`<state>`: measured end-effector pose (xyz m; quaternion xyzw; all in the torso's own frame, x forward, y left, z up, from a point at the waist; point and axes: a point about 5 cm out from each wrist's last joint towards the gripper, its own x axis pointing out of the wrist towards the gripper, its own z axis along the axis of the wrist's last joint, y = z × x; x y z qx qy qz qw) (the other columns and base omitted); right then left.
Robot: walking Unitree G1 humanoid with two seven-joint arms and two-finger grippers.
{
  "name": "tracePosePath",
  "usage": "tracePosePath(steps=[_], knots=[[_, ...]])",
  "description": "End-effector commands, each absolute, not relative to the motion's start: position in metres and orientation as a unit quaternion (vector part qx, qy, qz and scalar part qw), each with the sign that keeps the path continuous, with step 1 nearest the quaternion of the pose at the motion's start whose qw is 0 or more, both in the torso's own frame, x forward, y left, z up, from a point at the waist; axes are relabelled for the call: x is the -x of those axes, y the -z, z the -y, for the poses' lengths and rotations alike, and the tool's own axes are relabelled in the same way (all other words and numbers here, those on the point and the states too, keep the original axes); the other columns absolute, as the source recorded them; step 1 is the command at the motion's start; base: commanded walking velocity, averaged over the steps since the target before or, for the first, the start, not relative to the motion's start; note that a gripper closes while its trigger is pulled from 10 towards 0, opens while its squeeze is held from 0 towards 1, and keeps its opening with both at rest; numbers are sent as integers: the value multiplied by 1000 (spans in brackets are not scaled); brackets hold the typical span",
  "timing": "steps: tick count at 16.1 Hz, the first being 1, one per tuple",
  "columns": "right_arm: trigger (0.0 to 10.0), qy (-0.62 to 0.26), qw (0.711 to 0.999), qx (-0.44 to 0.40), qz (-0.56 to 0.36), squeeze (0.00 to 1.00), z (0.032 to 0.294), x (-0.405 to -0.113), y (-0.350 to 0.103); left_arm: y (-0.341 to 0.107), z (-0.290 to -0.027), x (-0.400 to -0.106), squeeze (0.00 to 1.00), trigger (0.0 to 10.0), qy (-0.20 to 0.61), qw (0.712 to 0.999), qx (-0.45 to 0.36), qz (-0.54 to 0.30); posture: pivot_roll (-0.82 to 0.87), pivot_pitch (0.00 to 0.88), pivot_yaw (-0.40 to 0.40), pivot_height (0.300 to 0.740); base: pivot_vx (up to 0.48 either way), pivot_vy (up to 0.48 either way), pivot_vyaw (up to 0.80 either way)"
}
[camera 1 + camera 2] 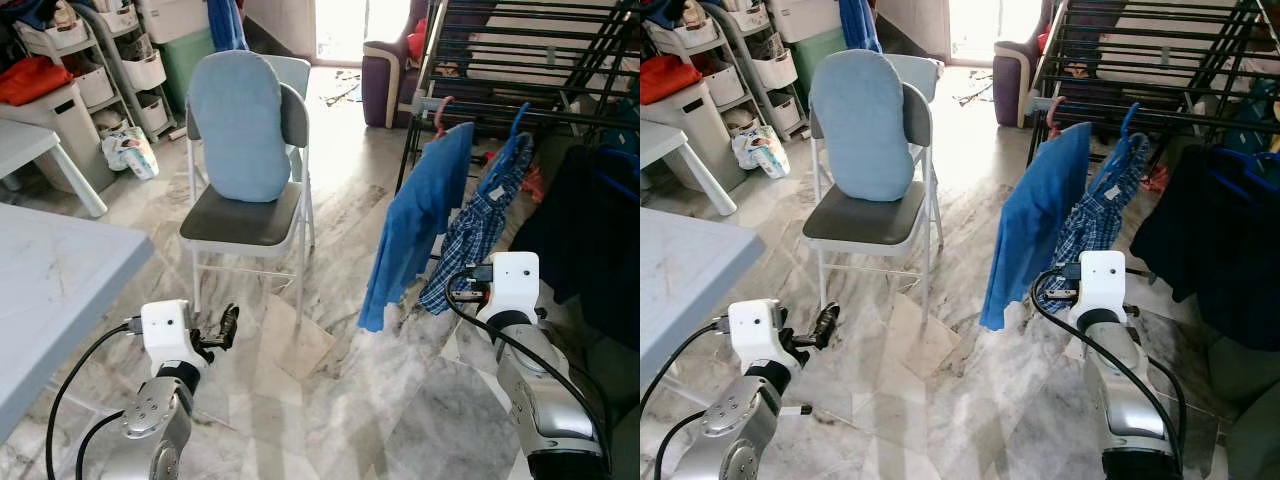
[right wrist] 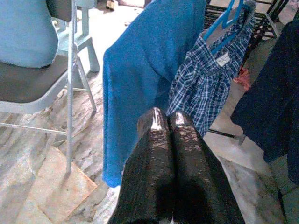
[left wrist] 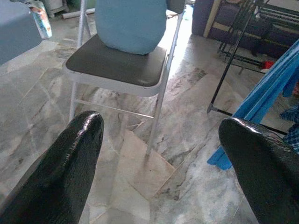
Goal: Hang hanger
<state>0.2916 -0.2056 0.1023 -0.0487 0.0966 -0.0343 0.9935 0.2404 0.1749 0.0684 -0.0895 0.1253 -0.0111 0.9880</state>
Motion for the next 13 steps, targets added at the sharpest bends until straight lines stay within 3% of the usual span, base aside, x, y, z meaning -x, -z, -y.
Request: tracePosePath(steps=[1,13], knots=[[10000,34,993,52,-96,0,206,-290,-102,-71,-173,-243,0,10000,21,989,84,-123,-117,30,67,740,0,0,0],[10000,36,993,51,-99,0,204,-289,-99,-83,-173,-246,0,10000,33,991,78,-107,-93,29,71,740,0,0,0]])
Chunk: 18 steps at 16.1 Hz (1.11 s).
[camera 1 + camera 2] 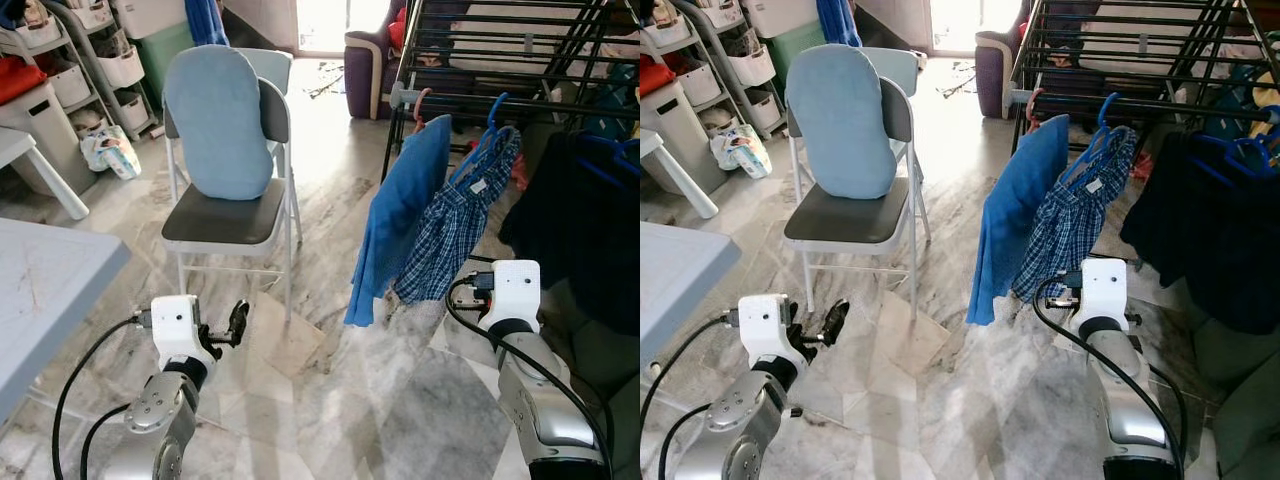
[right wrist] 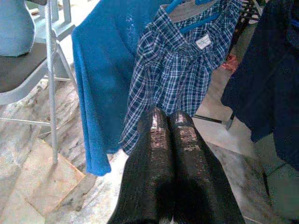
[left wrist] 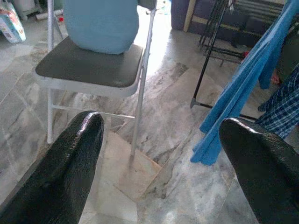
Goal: Hang hanger
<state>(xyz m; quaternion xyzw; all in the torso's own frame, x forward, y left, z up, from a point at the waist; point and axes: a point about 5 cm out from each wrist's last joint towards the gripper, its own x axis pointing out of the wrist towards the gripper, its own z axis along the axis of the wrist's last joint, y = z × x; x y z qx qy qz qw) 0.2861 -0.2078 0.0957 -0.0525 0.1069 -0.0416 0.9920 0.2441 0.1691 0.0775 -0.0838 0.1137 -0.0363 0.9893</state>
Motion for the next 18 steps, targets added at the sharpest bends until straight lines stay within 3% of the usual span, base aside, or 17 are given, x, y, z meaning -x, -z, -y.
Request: tracePosePath(steps=[1,9,18], knots=[[10000,40,993,48,-97,0,204,-291,-100,-84,-174,-247,0,10000,34,991,77,-106,-90,28,70,740,0,0,0],[10000,20,994,51,-94,0,196,-298,-103,-84,-175,-247,0,10000,21,992,75,-103,-93,21,39,740,0,0,0],[10000,46,994,31,-93,0,207,-282,-98,-80,-175,-245,0,10000,26,991,69,-111,-121,26,91,740,0,0,0]])
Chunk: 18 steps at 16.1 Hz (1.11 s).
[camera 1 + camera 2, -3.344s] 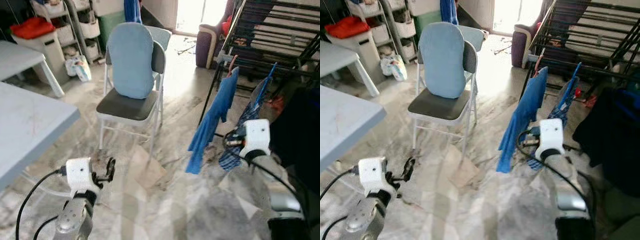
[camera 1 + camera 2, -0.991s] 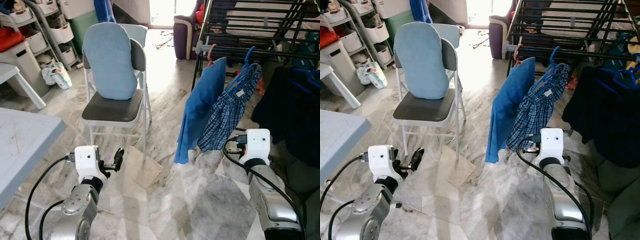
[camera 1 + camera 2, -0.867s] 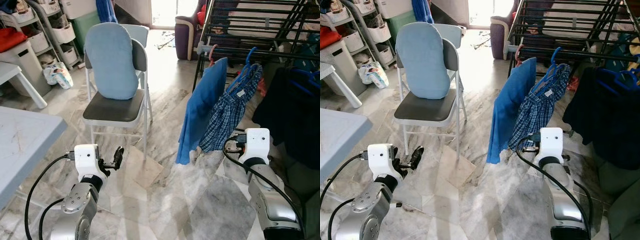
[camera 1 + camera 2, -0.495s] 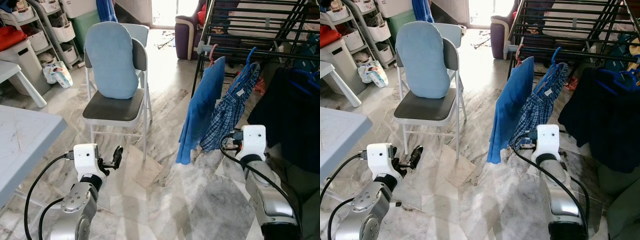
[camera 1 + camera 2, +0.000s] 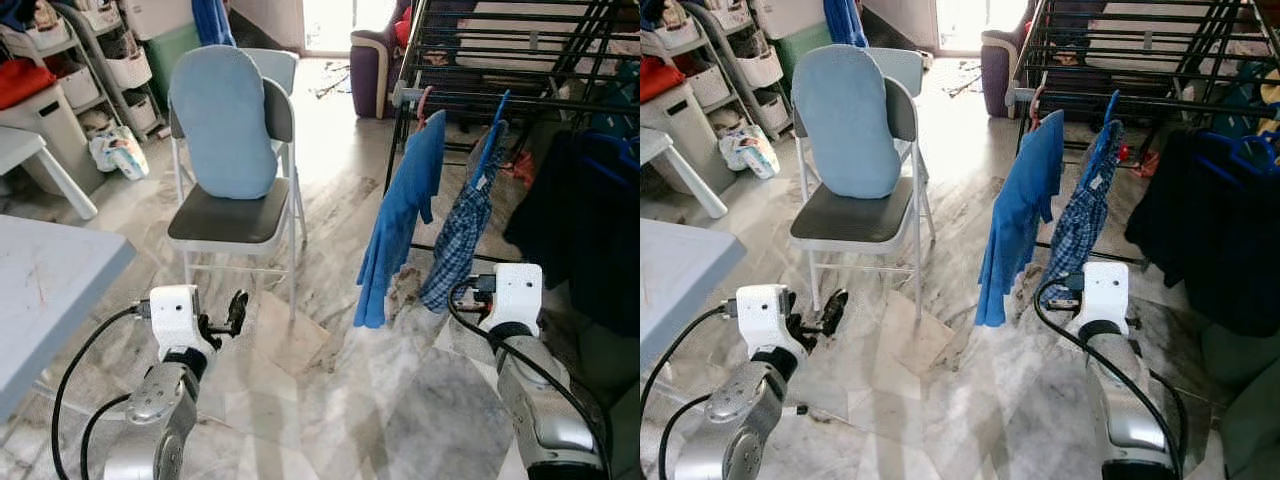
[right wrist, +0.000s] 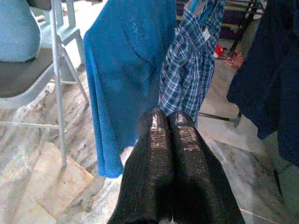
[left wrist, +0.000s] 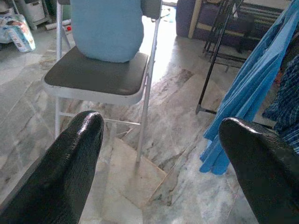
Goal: Hang hanger
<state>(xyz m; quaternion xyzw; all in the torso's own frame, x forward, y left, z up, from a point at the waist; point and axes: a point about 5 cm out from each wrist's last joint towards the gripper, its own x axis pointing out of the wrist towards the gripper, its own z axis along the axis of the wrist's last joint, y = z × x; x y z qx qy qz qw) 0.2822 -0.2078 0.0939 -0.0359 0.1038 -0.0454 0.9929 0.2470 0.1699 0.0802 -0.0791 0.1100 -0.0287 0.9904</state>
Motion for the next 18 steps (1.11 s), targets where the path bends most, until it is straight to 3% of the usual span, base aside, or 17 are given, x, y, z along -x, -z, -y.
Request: tracePosePath(steps=[1,4,10,18], knots=[[10000,47,994,34,-95,0,208,-281,-97,-79,-175,-244,0,10000,28,991,70,-112,-122,26,91,740,0,0,0],[10000,46,993,35,-103,0,208,-282,-95,-83,-172,-245,0,10000,47,992,68,-97,-123,26,91,740,0,0,-263],[10000,42,993,40,-101,0,208,-280,-97,-86,-167,-246,0,10000,63,992,66,-85,-130,39,97,740,394,0,-782],[10000,4,994,51,-98,0,198,-281,-99,-83,-167,-247,0,10000,43,993,63,-93,-127,42,88,740,333,308,0]])
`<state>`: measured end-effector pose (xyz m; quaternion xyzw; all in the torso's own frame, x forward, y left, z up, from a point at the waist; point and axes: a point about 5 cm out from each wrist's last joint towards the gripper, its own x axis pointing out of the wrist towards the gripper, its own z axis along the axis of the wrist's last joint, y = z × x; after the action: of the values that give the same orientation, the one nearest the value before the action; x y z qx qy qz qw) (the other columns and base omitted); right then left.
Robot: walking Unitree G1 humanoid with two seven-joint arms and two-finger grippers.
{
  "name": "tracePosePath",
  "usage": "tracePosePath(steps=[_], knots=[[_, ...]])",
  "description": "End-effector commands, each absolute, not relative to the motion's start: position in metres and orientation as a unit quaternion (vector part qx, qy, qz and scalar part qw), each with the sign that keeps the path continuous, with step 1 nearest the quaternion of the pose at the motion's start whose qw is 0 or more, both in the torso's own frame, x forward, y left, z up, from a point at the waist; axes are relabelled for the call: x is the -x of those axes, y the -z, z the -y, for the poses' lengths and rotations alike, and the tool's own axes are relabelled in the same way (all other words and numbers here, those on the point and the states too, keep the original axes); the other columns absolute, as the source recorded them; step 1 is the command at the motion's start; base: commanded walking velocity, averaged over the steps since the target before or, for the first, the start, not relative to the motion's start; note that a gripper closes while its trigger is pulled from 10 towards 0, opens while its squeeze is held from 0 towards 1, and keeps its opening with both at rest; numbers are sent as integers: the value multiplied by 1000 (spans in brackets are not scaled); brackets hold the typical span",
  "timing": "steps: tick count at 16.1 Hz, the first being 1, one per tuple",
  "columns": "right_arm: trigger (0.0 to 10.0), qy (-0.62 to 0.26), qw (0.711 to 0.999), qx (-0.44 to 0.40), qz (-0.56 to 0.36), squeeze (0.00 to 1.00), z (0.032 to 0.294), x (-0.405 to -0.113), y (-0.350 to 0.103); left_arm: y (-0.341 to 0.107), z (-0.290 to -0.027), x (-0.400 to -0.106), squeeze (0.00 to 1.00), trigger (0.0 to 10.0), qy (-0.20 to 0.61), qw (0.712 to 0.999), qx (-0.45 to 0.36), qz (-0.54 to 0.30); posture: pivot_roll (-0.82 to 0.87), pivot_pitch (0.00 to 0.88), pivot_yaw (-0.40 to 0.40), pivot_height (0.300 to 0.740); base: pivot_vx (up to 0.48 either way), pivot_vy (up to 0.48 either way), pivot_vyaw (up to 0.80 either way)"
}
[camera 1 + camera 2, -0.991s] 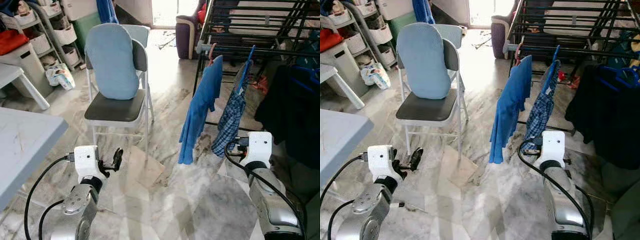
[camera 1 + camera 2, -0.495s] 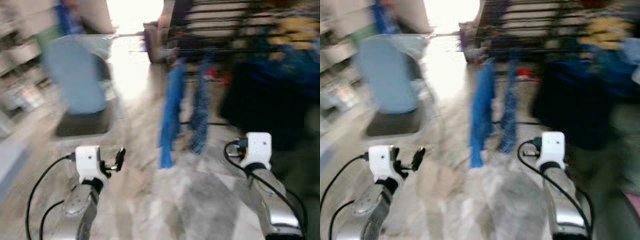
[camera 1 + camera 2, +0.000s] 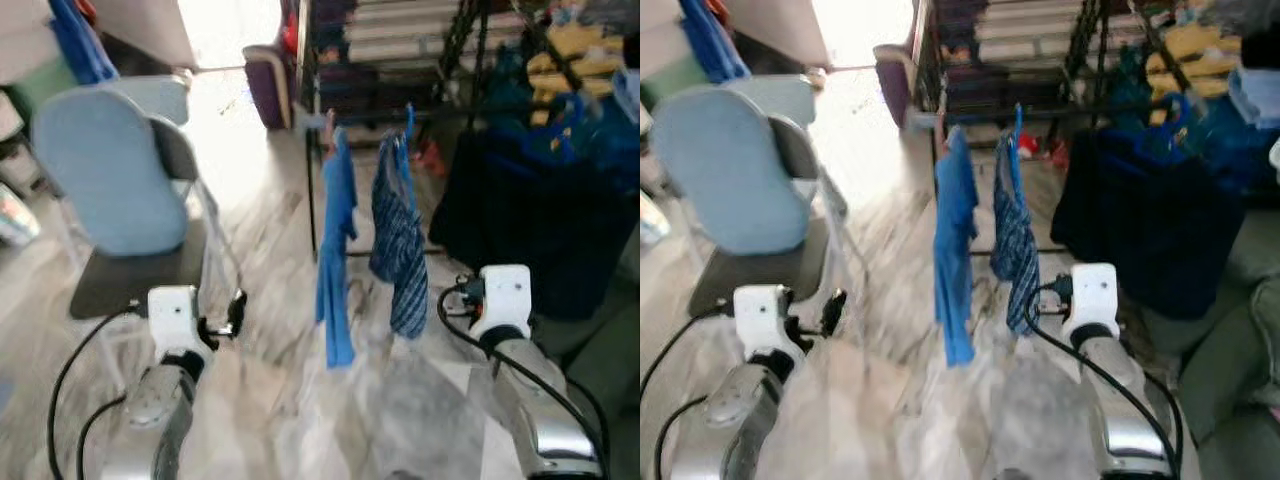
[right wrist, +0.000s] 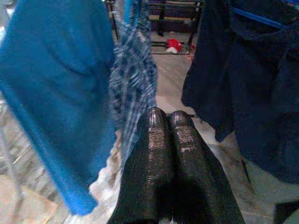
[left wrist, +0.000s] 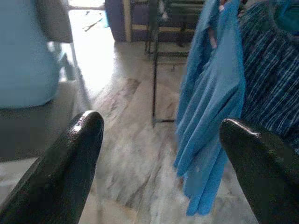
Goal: Hang hanger
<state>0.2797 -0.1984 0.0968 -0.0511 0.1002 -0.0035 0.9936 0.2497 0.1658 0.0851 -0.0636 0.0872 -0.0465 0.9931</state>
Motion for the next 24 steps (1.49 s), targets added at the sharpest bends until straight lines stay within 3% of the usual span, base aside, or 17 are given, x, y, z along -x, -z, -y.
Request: tracePosePath(steps=[1,4,7,11,16,18,20,24], knots=[[10000,1,994,53,-98,0,197,-282,-99,-82,-168,-247,0,10000,40,993,61,-95,-126,40,86,740,262,401,0],[10000,-14,993,52,-104,0,192,-282,-95,-79,-169,-243,0,10000,14,994,50,-93,-114,21,50,740,86,135,0],[10000,-67,990,66,-105,0,171,-296,-96,-82,-171,-240,0,10000,-30,995,64,-68,-62,0,-40,740,0,0,0],[10000,-76,988,83,-107,0,158,-315,-99,-88,-173,-253,0,10000,-49,997,25,-47,-37,0,-63,740,0,0,0],[10000,-40,992,66,-104,0,160,-315,-102,-92,-171,-252,0,10000,-21,999,16,-36,-63,0,16,740,0,0,0],[10000,-12,993,69,-95,0,173,-310,-107,-88,-177,-249,0,10000,-30,998,35,-42,-81,0,44,740,0,0,0],[10000,9,994,64,-86,0,187,-302,-112,-88,-185,-246,0,10000,-34,997,55,-44,-87,0,50,740,0,0,0],[10000,-10,994,75,-75,0,180,-302,-116,-84,-181,-234,0,10000,-31,996,63,-57,-67,0,39,740,0,77,0]])
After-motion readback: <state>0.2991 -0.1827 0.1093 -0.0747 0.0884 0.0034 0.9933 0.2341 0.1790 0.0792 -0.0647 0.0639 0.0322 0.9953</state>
